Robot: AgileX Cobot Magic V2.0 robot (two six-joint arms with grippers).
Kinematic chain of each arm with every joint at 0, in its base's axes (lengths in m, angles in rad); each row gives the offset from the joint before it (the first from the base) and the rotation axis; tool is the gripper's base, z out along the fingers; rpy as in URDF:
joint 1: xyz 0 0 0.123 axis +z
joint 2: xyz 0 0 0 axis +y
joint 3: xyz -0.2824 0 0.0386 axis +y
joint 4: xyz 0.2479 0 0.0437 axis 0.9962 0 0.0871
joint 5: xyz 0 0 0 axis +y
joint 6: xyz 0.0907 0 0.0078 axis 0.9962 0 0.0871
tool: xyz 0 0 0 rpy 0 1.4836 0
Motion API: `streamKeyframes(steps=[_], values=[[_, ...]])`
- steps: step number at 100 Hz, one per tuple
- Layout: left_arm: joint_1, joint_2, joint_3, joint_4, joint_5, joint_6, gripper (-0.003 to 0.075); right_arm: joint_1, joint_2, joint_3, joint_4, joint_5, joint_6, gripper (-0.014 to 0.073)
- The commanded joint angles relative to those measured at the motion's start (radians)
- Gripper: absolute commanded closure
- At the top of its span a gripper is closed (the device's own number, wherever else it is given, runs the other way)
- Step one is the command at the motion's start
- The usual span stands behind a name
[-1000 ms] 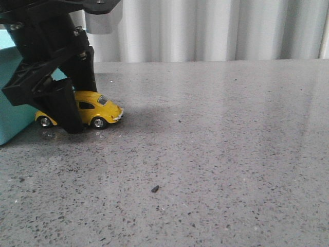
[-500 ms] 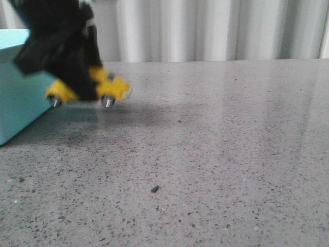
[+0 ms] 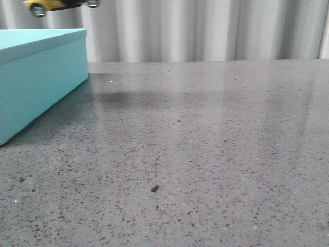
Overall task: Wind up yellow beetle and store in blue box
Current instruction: 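Lift the car with the left gripper and lower it into the blue box, then open the left gripper to release the car inside the box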
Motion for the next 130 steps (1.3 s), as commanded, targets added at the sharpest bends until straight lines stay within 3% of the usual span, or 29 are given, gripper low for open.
streamKeyframes(steps=[1,33,82,91,108,115,122,130], values=[[0.075,-0.058,-0.036,0.025,-0.06,-0.133,0.0741,0.004,0.004,-0.024,-0.007,-0.082,-0.01,0.0645],[0.364,-0.031,-0.021,-0.032,-0.085,-0.486,0.0741,0.004,-0.006,-0.024,-0.007,-0.082,-0.01,0.0645],[0.382,0.057,0.227,-0.057,-0.087,-0.486,0.072,0.004,-0.006,-0.024,-0.007,-0.073,-0.01,0.0645],[0.382,0.061,0.227,-0.057,-0.096,-0.486,0.0615,0.004,-0.006,-0.024,-0.007,-0.073,-0.01,0.0645],[0.382,0.058,0.221,-0.061,-0.145,-0.516,0.0269,0.004,-0.006,-0.024,-0.007,-0.073,-0.01,0.0645],[0.382,0.043,0.213,-0.07,-0.175,-0.534,0.017,0.004,-0.006,-0.024,-0.007,-0.073,-0.01,0.0645],[0.382,0.026,0.193,-0.075,-0.187,-0.534,0.013,0.004,-0.006,-0.024,-0.007,-0.073,-0.01,0.0645],[0.382,-0.001,0.156,-0.079,-0.187,-0.534,0.0136,0.004,-0.006,-0.024,-0.007,-0.073,-0.01,0.0645]])
